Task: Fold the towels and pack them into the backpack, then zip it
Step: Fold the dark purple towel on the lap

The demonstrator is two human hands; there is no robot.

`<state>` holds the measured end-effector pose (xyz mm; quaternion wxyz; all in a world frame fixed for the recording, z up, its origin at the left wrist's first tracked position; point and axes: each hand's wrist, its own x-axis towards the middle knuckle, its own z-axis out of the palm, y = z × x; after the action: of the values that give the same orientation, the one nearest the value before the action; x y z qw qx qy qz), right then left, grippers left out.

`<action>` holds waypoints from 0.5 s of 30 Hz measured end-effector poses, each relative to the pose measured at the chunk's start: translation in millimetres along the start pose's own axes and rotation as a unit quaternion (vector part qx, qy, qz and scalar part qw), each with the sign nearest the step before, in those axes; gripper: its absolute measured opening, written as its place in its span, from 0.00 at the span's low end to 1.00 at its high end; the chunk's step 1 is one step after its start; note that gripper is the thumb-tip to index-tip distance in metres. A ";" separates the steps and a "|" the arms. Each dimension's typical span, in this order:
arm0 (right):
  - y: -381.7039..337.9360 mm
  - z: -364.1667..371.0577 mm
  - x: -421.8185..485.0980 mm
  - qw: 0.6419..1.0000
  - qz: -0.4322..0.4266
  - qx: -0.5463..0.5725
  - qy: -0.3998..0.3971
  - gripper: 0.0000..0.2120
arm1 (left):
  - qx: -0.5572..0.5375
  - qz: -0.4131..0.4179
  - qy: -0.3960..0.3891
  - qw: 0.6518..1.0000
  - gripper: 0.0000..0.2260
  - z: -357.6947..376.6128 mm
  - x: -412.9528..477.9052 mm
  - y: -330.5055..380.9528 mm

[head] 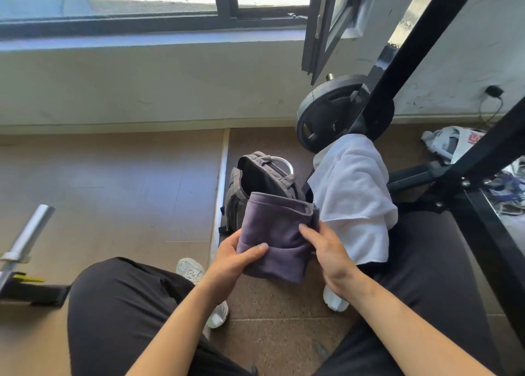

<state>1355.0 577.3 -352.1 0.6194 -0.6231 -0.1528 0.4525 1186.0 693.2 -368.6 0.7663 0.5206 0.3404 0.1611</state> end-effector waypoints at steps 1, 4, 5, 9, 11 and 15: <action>2.5 -3.2 1.2 0.998 0.003 -0.055 0.015 0.13 | 0.035 0.024 0.017 0.999 0.19 -3.1 0.1 0.1; 4.2 -9.4 -1.0 0.973 -0.065 -0.211 0.068 0.26 | 0.177 0.093 0.031 0.979 0.13 -9.8 1.7 -1.3; 3.5 -10.9 -1.5 0.951 -0.130 -0.270 0.080 0.26 | 0.216 0.110 0.027 0.970 0.13 -9.5 1.2 -2.1; -1.6 -10.9 -5.0 0.883 -0.287 -0.369 0.047 0.10 | 0.313 0.142 0.020 0.939 0.16 -10.1 1.3 -11.3; -0.7 -8.9 -5.4 0.889 -0.272 -0.367 0.030 0.09 | 0.352 0.156 0.016 0.923 0.16 -10.1 0.0 -12.5; 3.4 -7.5 -0.7 0.918 -0.210 -0.337 0.023 0.09 | 0.444 0.181 0.010 0.877 0.14 -9.0 -2.1 -10.7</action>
<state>1359.0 571.4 -356.2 0.4573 -0.7587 -0.4089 0.2192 1177.1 693.7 -379.6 0.4084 0.8572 0.2835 0.1345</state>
